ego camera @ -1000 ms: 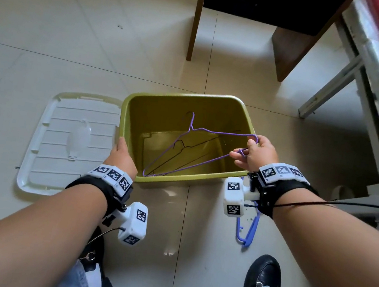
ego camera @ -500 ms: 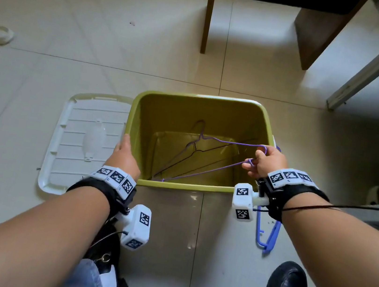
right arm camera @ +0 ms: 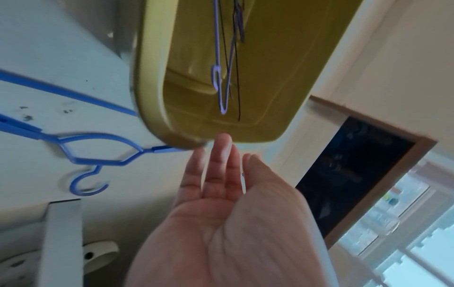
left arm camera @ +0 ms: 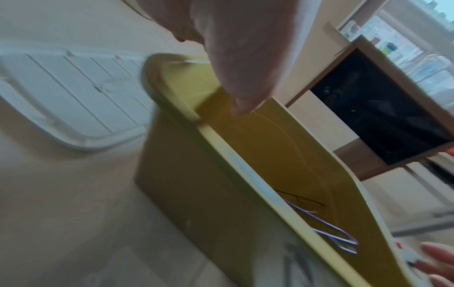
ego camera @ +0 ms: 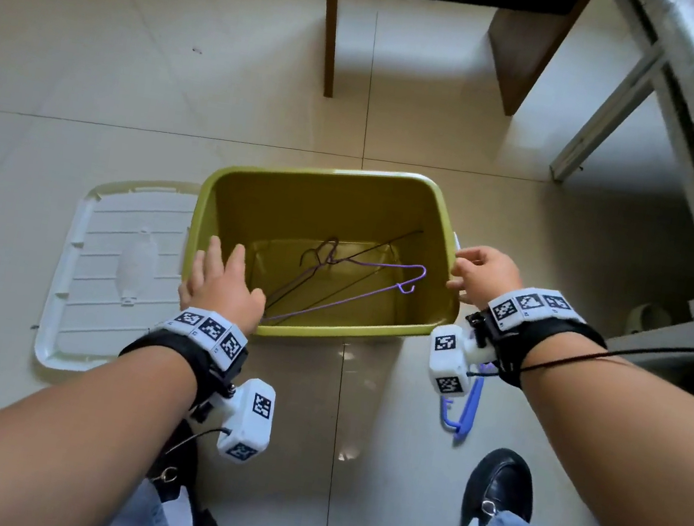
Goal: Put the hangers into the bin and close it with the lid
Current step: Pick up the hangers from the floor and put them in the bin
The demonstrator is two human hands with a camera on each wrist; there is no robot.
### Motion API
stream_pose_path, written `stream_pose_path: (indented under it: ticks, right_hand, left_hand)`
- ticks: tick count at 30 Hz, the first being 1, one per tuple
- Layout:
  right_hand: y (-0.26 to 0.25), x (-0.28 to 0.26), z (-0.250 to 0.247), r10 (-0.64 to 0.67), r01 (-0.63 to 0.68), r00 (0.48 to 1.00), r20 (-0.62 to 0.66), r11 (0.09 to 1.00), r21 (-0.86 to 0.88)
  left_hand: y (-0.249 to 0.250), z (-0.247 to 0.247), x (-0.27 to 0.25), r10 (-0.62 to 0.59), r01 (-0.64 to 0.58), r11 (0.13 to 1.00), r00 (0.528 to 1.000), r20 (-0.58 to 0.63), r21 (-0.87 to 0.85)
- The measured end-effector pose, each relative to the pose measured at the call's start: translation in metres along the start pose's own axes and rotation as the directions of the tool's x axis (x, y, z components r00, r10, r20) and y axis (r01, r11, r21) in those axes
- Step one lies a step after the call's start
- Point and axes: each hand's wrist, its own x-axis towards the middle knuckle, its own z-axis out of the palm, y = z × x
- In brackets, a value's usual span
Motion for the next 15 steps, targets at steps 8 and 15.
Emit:
stream_pose_path:
  ticks: [8, 15]
  right_hand:
    - [0.048, -0.019, -0.055, 0.170, -0.159, 0.985, -0.023, 0.954, 0.253]
    - [0.120, -0.028, -0.057, 0.340, -0.327, 0.940, -0.002, 0.906, 0.270]
  left_hand:
    - [0.101, 0.017, -0.021, 0.343, -0.329, 0.933, 0.935, 0.089, -0.144]
    - [0.153, 0.063, -0.050, 0.457, -0.436, 0.889, 0.860, 0.226, -0.140]
